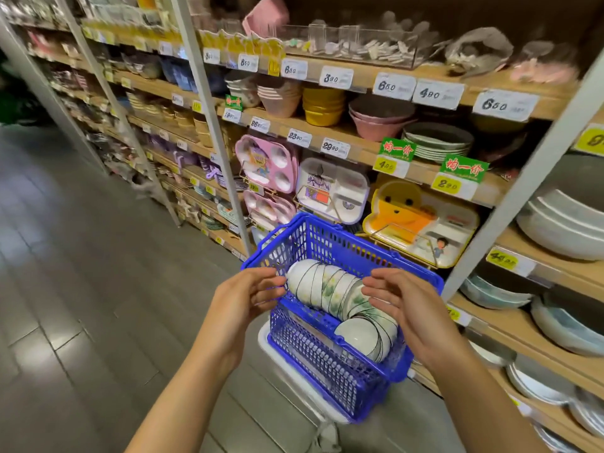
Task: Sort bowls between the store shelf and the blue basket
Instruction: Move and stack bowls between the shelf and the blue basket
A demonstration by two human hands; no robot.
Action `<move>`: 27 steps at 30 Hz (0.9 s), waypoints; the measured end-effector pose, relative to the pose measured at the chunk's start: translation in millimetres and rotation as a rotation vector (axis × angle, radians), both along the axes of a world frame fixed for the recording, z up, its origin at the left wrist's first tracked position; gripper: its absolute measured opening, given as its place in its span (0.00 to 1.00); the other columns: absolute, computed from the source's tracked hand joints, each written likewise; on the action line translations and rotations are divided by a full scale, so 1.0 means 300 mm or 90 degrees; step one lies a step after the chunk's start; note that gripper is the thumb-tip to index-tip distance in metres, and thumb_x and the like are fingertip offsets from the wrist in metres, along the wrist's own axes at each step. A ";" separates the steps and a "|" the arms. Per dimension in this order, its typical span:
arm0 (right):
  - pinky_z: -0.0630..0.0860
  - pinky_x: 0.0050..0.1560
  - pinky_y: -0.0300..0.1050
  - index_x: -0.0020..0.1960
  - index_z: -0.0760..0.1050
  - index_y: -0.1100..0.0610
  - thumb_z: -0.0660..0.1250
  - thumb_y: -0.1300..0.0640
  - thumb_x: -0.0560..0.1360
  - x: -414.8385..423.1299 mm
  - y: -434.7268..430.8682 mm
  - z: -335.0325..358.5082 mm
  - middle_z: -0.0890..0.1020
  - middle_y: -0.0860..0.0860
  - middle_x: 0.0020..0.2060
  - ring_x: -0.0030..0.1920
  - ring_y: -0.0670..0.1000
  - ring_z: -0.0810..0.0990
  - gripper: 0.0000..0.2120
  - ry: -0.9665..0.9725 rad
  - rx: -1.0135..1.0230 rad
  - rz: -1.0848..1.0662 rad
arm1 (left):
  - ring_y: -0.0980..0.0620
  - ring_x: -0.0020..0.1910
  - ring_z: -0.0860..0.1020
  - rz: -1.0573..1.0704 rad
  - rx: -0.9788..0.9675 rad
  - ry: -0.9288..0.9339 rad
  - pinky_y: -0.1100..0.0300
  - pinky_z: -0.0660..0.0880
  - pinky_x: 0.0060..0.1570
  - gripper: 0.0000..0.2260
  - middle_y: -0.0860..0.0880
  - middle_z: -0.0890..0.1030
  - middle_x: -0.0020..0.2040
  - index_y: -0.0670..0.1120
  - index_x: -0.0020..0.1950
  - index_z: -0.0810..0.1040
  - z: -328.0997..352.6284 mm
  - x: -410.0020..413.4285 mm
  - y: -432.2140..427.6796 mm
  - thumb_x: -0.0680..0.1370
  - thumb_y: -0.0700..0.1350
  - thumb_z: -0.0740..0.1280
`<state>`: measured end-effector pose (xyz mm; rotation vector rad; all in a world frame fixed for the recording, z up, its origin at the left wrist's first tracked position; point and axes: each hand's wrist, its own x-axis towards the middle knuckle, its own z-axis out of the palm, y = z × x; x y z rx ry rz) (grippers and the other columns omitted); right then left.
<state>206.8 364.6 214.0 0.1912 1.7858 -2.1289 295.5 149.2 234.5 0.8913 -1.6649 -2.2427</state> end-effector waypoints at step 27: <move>0.63 0.37 0.45 0.38 0.72 0.63 0.61 0.58 0.77 -0.471 -0.104 -0.686 0.76 0.63 0.38 0.37 0.58 0.75 0.11 -0.264 0.404 -0.063 | 0.49 0.38 0.79 -0.545 -0.214 -0.300 0.60 0.71 0.35 0.09 0.44 0.82 0.42 0.44 0.42 0.76 -0.621 -1.002 -0.027 0.80 0.41 0.60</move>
